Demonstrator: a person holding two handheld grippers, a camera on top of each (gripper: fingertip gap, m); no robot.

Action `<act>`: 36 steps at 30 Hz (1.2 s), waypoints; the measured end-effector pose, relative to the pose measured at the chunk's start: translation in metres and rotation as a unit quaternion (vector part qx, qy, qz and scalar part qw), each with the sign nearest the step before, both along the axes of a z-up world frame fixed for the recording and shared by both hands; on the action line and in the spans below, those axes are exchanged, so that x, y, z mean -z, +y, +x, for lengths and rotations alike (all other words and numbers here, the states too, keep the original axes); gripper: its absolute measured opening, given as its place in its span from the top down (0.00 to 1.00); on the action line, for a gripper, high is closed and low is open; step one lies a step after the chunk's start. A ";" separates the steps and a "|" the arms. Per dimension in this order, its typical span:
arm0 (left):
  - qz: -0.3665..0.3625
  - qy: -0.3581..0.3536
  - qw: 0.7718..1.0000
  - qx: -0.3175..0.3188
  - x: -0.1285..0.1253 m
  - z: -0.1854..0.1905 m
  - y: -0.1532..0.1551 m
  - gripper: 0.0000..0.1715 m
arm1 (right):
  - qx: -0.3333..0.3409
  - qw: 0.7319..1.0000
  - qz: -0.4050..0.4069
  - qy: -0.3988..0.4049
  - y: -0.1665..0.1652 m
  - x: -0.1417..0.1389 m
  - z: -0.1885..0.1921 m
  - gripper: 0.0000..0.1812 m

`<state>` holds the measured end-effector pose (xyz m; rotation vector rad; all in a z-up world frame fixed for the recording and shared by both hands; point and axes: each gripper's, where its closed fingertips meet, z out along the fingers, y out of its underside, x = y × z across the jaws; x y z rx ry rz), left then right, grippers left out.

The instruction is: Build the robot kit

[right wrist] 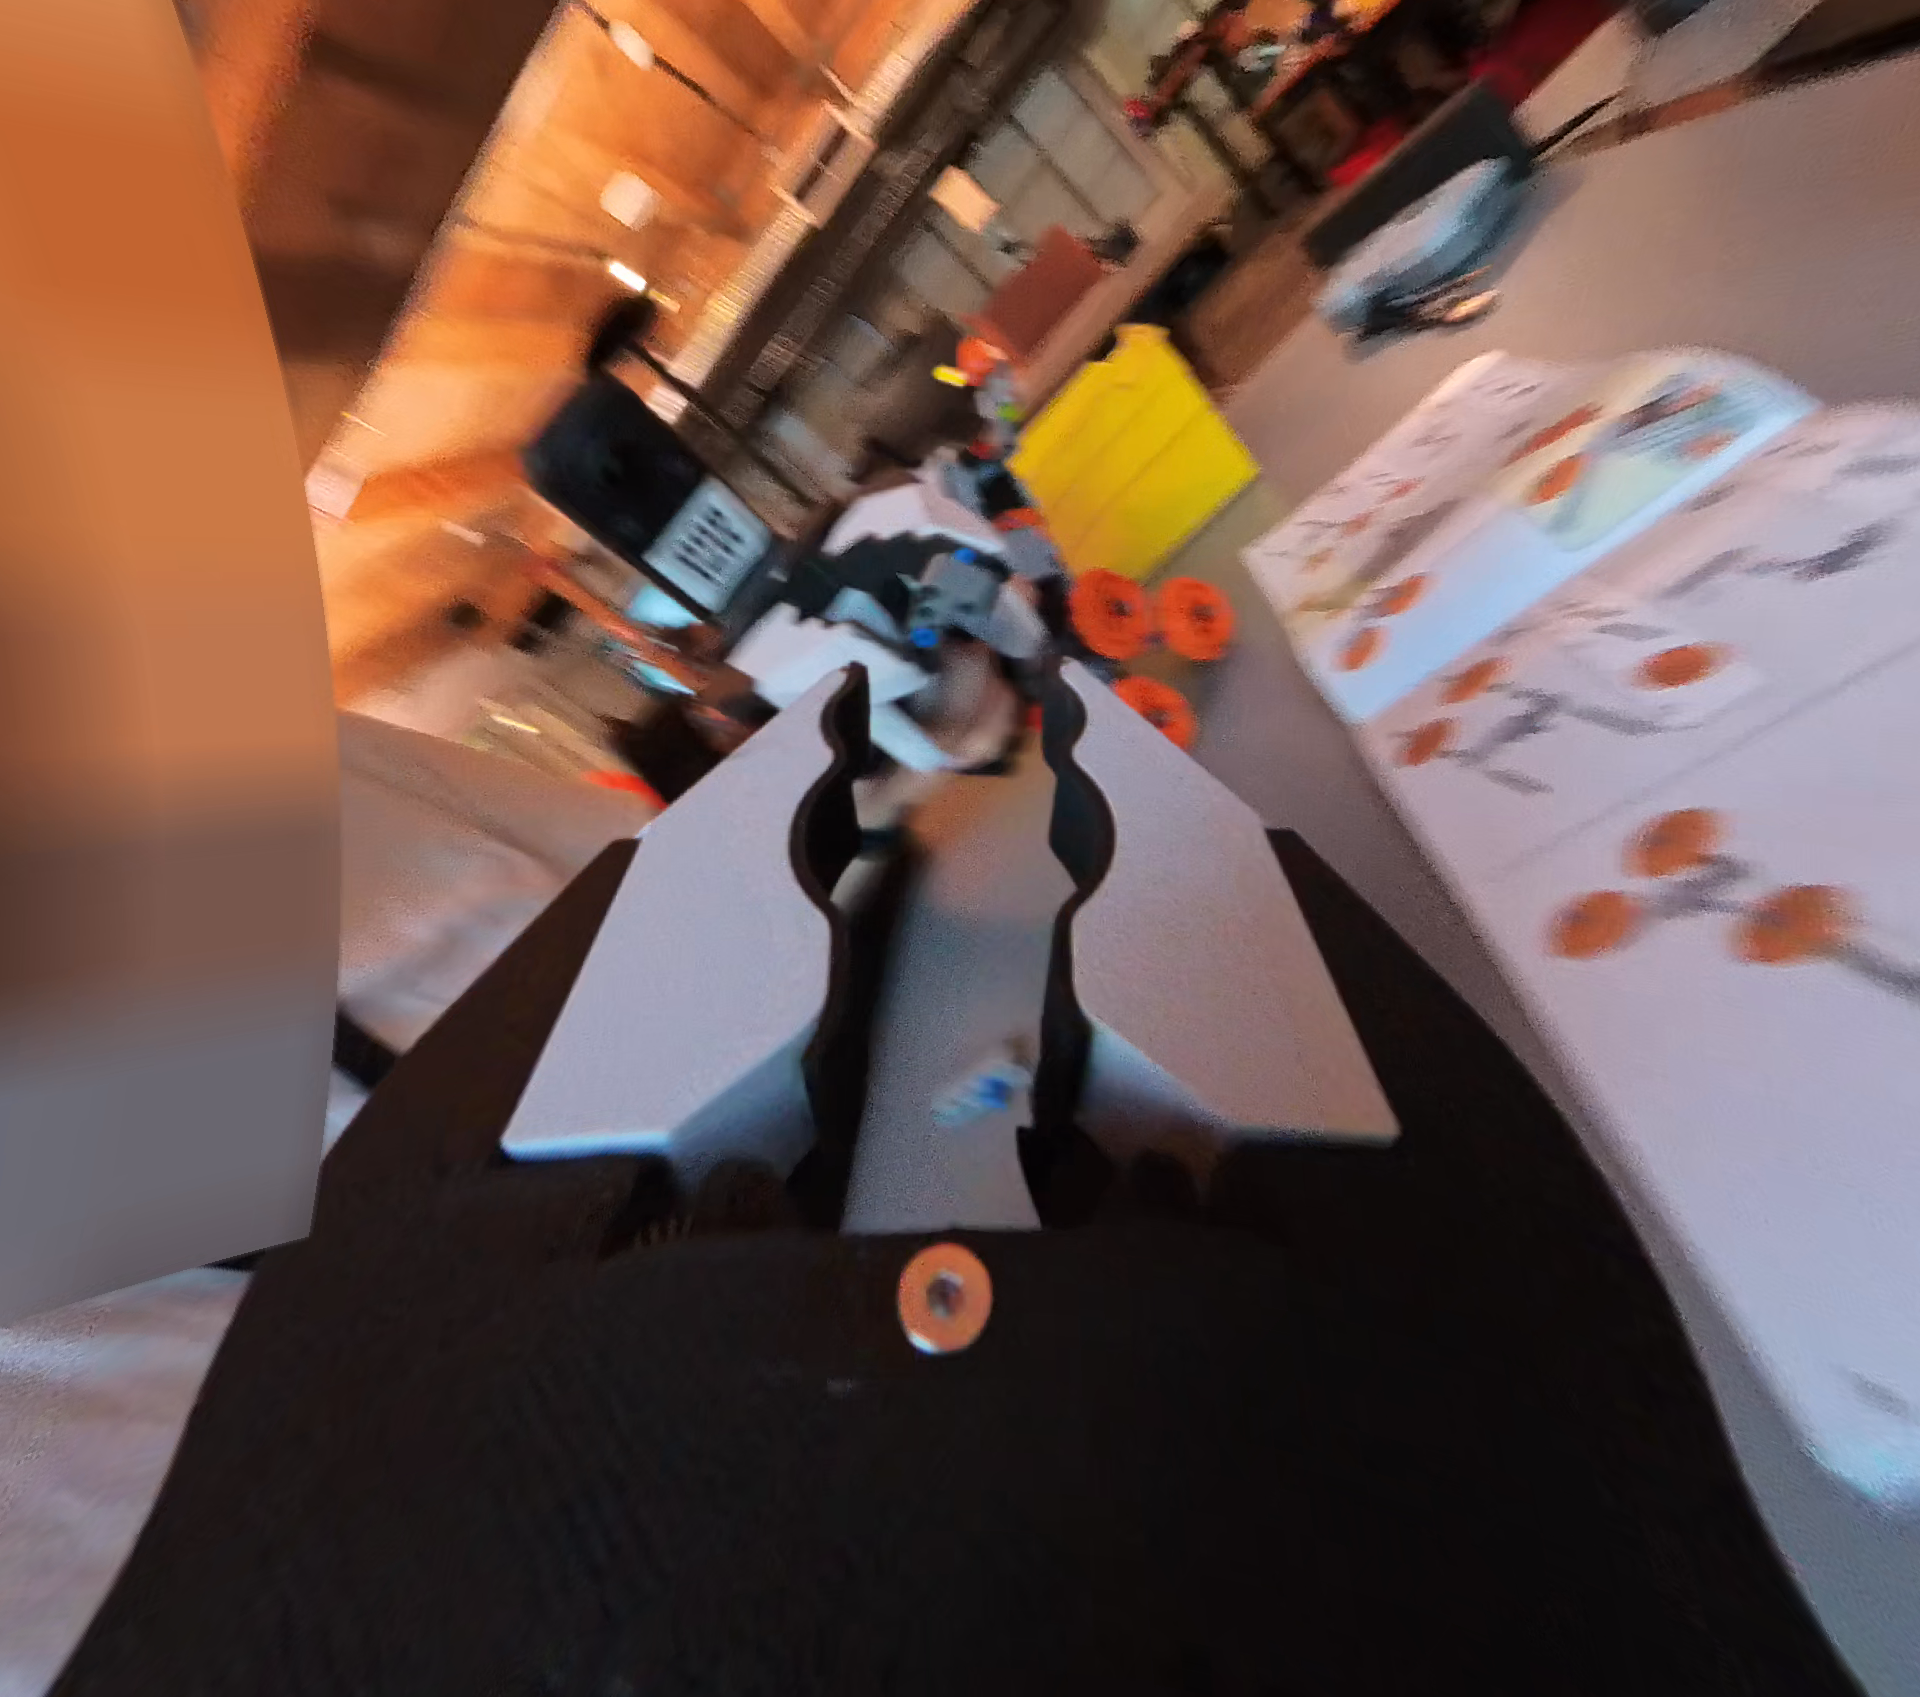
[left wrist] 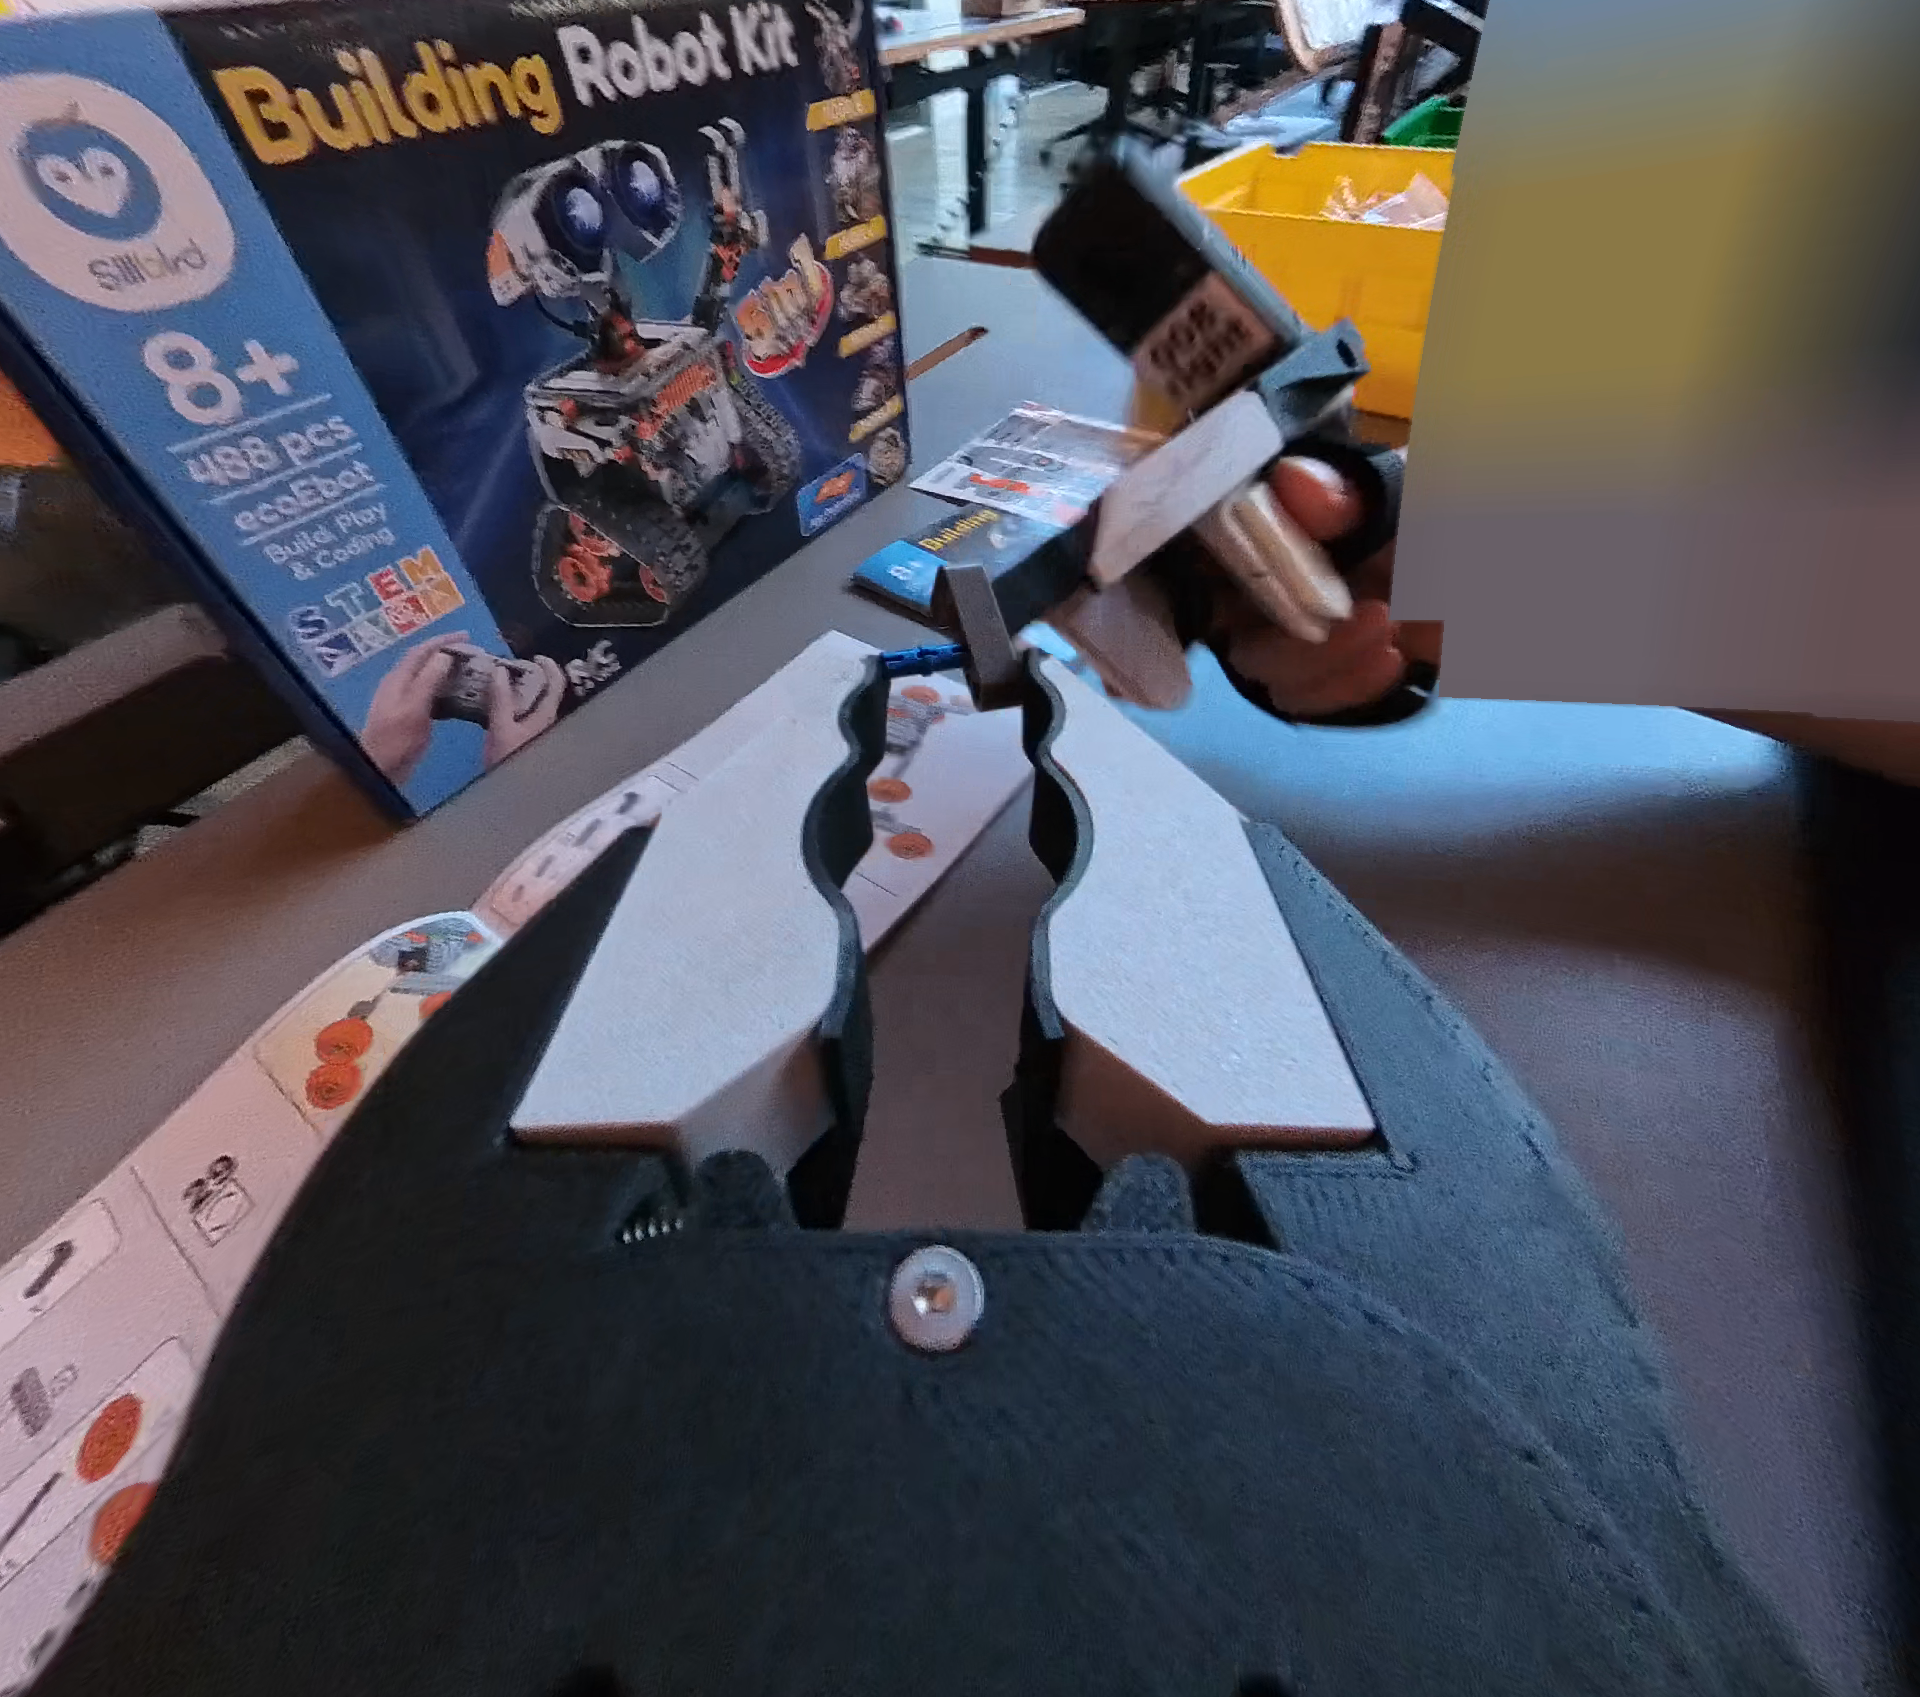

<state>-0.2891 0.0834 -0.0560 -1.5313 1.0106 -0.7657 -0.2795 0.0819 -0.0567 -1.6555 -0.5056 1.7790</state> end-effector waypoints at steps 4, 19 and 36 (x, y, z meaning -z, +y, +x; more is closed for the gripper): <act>-0.035 0.059 0.990 0.121 0.019 0.008 -0.036 0.86 | 0.015 0.959 0.250 -0.130 -0.016 0.000 0.013 0.82; -0.112 0.076 0.965 0.226 0.038 0.015 -0.069 0.86 | -0.118 0.918 0.314 -0.211 -0.062 0.033 -0.002 0.89; -0.069 0.050 0.970 0.228 0.030 0.016 -0.069 0.81 | -0.156 0.921 0.302 -0.189 -0.075 0.028 0.002 0.96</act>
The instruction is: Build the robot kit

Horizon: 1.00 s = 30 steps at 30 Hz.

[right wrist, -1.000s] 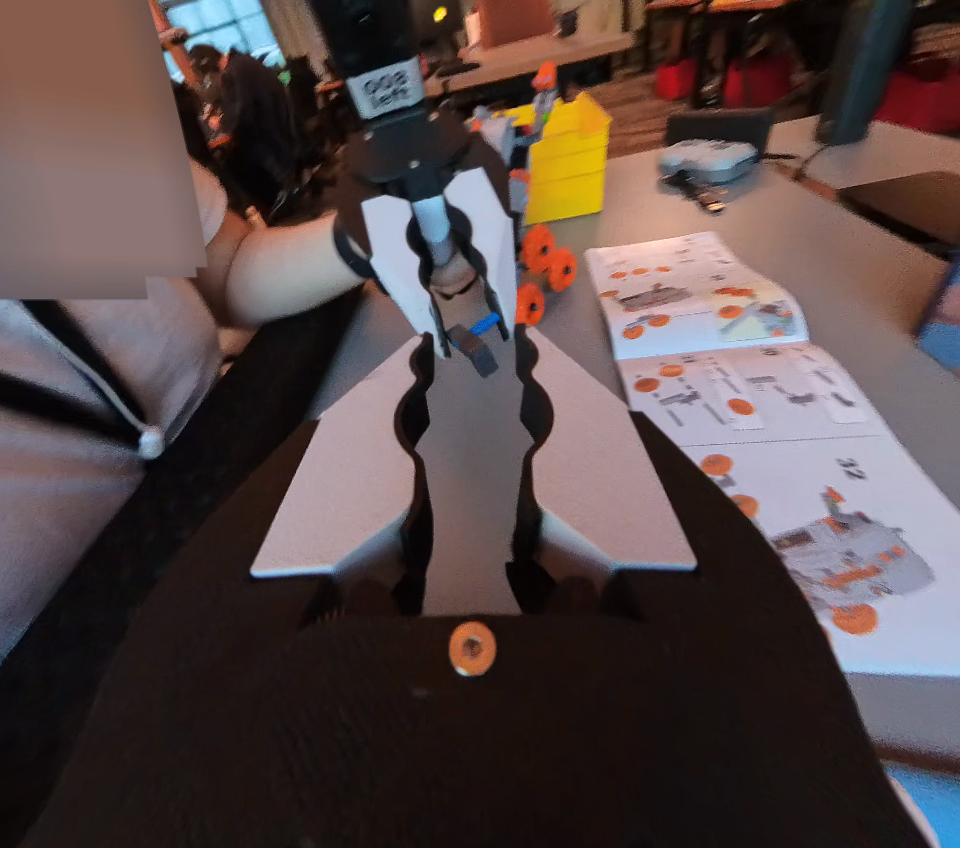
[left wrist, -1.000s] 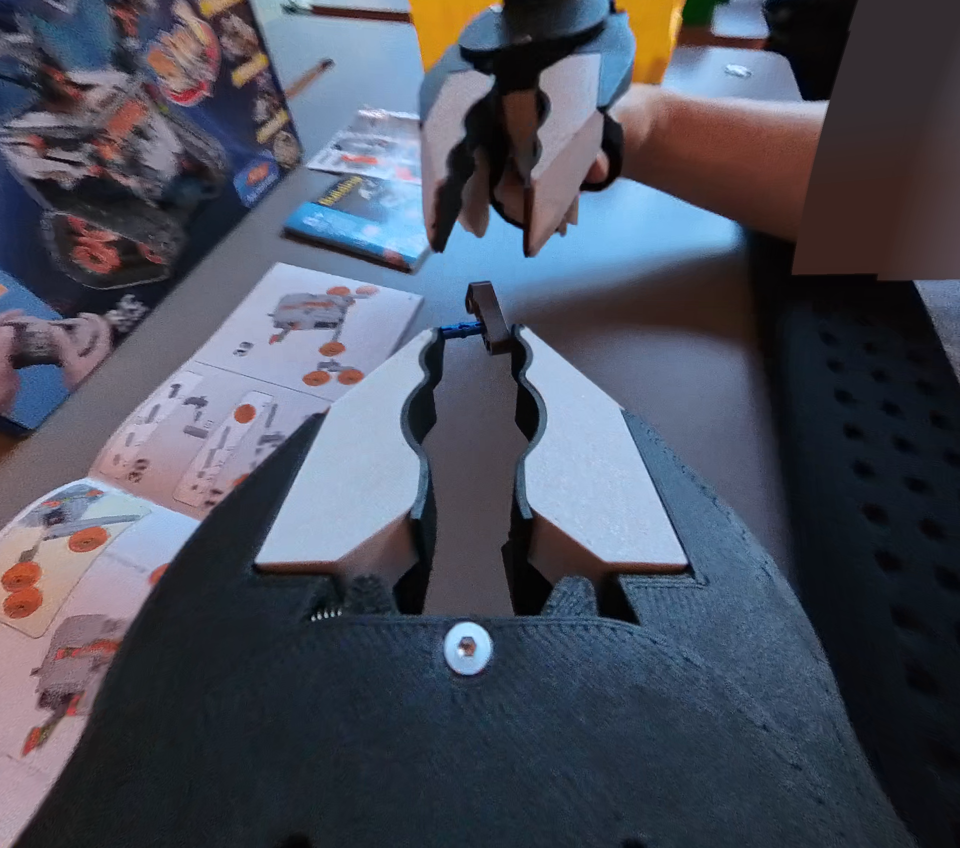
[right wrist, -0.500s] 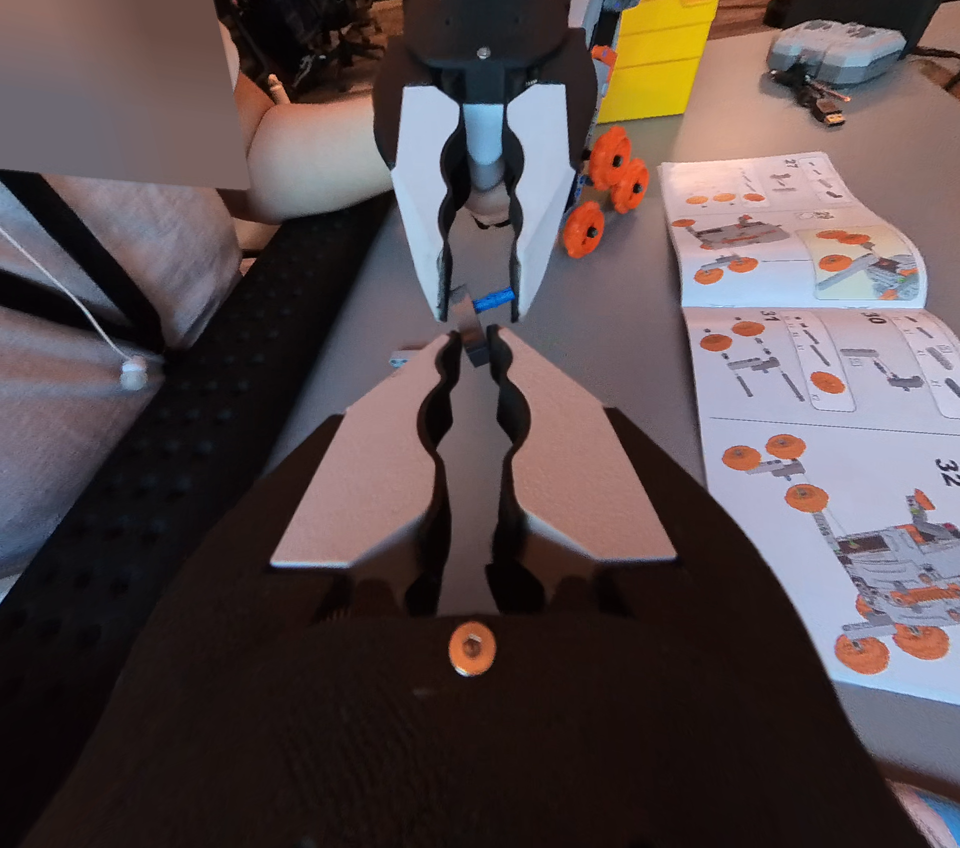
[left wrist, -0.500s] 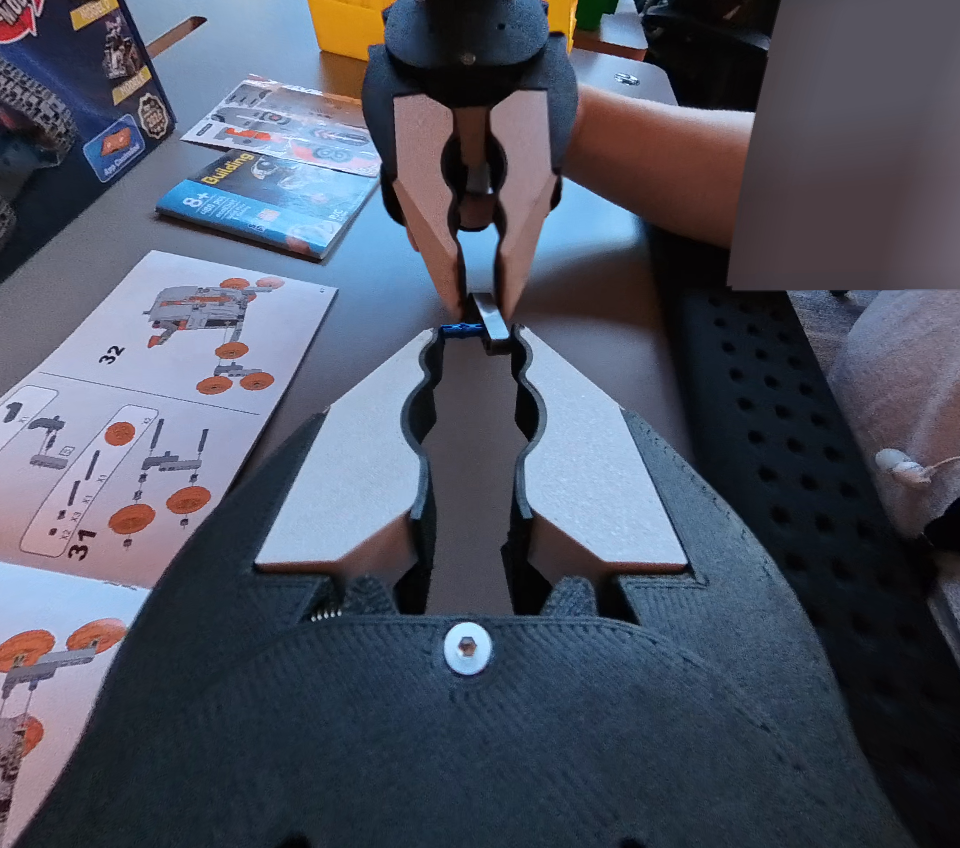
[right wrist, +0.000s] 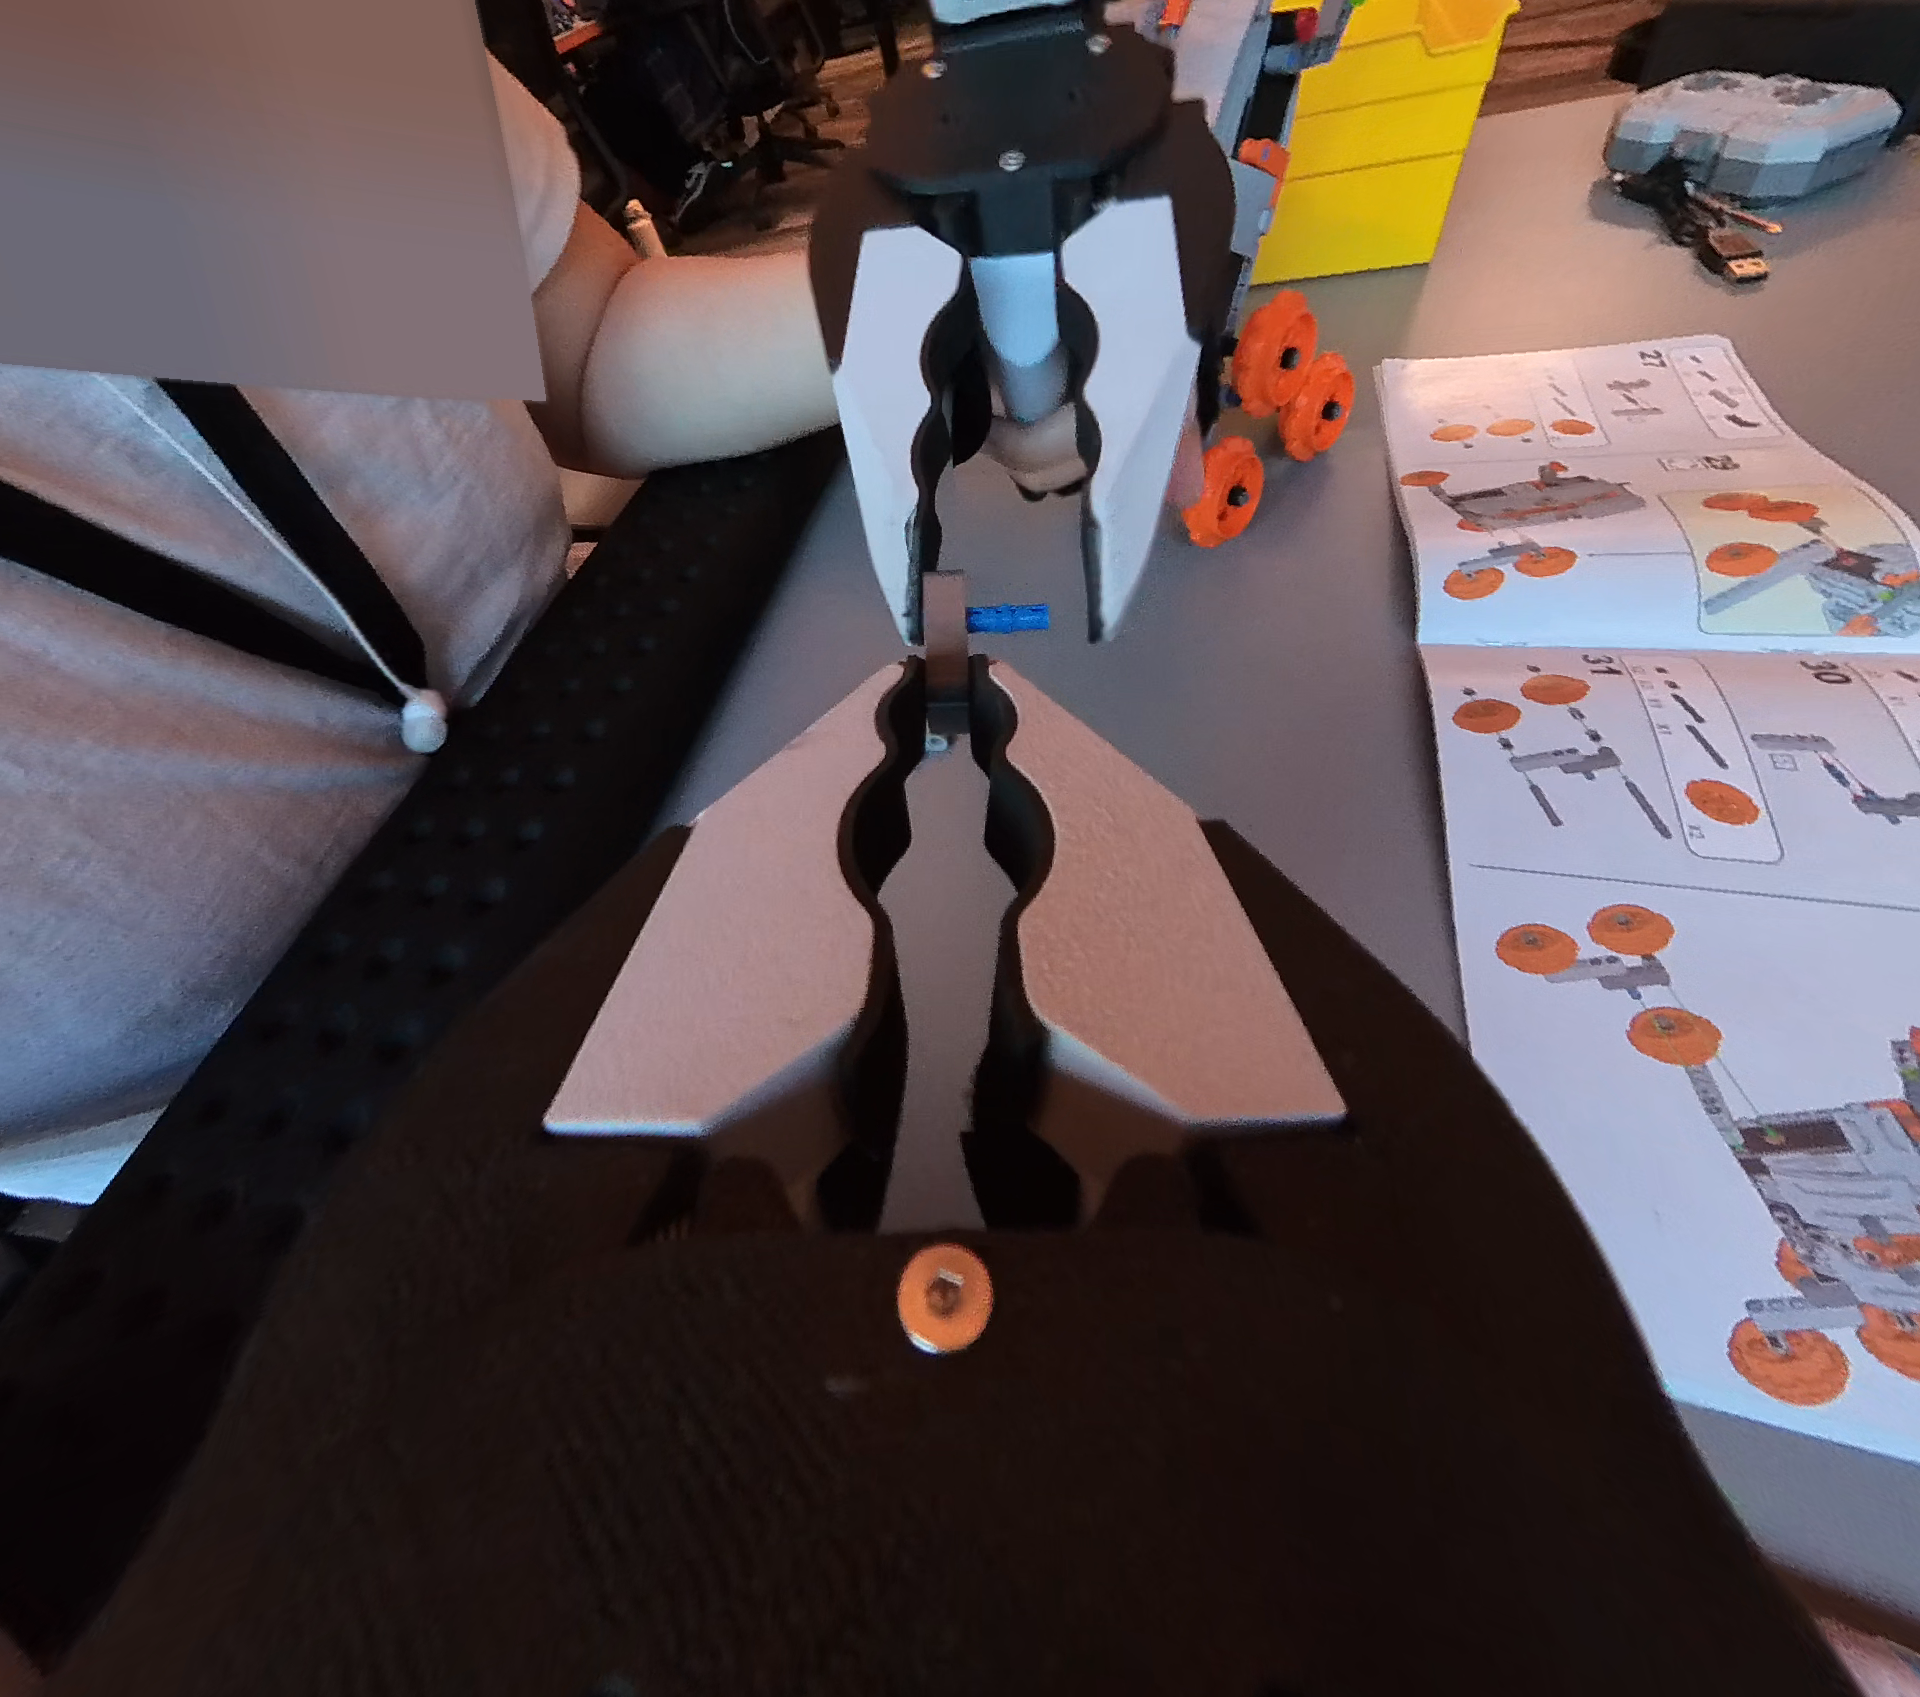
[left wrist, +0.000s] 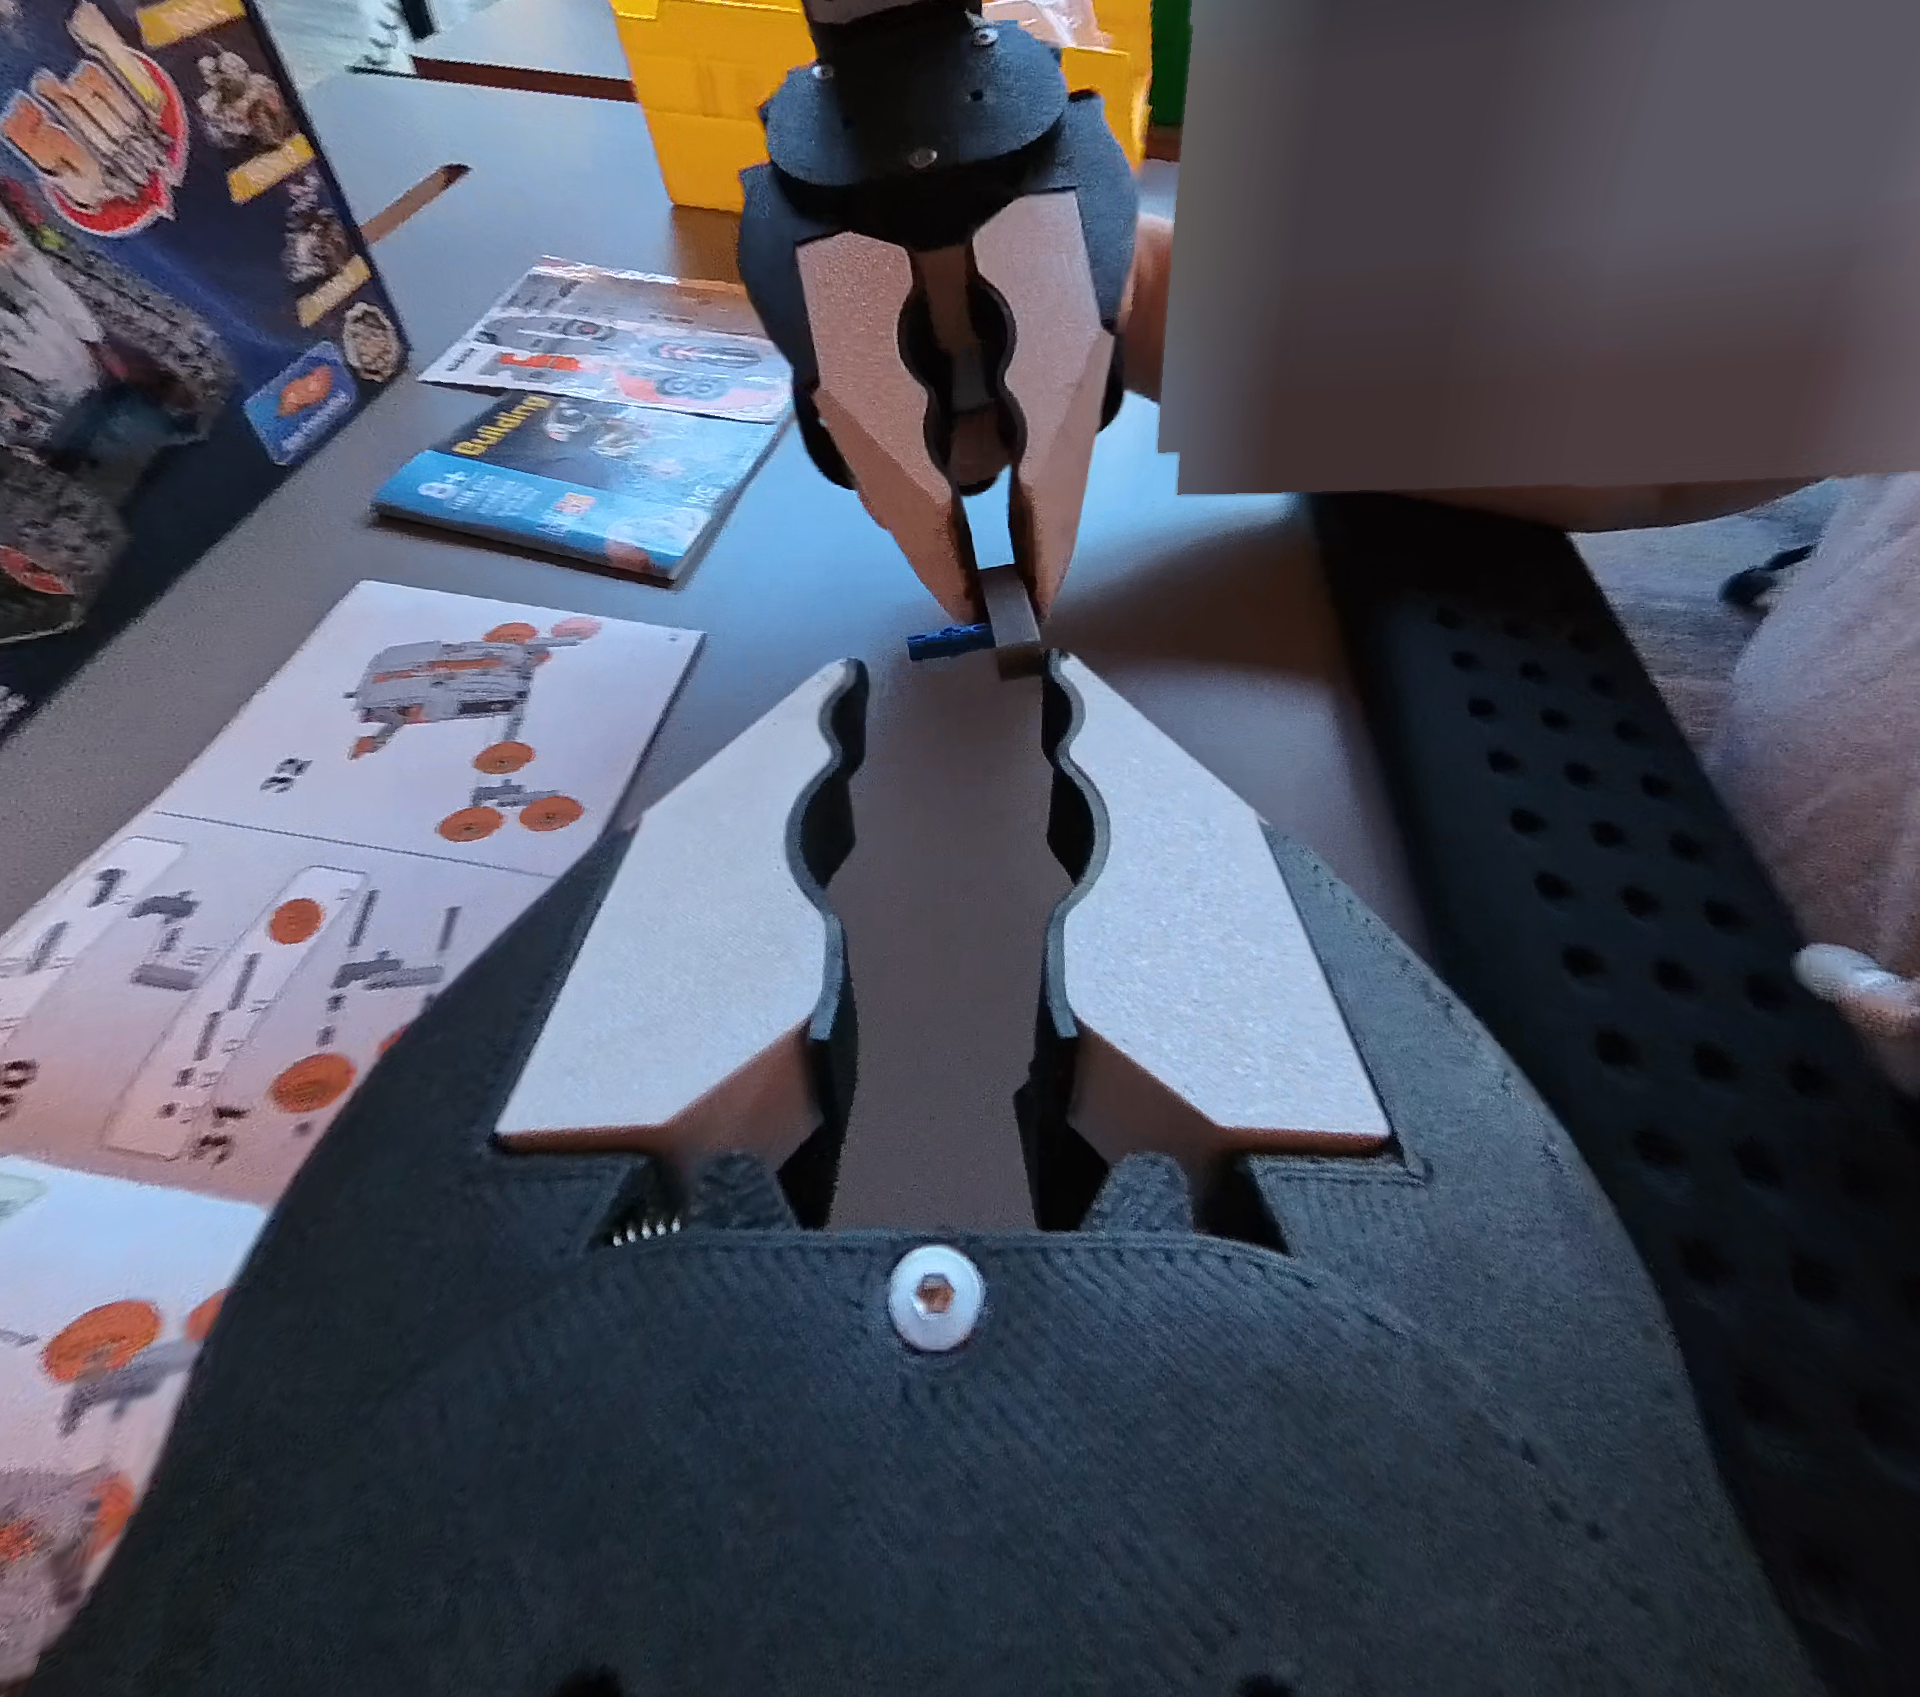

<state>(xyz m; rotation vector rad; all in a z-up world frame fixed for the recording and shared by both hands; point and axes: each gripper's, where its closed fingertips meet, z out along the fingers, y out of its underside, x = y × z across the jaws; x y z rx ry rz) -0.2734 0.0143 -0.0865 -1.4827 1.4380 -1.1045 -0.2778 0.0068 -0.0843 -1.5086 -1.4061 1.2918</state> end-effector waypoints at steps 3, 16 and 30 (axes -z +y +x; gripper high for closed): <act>-0.016 -0.013 1.000 0.019 -0.004 0.000 -0.006 0.84 | -0.007 1.000 -0.001 0.009 -0.003 -0.004 0.000 0.96; 0.001 -0.015 0.999 0.036 -0.002 0.003 -0.013 0.88 | -0.019 0.999 -0.023 0.011 -0.007 -0.005 0.002 0.96; -0.014 -0.023 0.999 0.041 -0.004 0.004 -0.014 0.85 | -0.032 0.999 -0.029 -0.005 -0.011 0.002 -0.001 0.96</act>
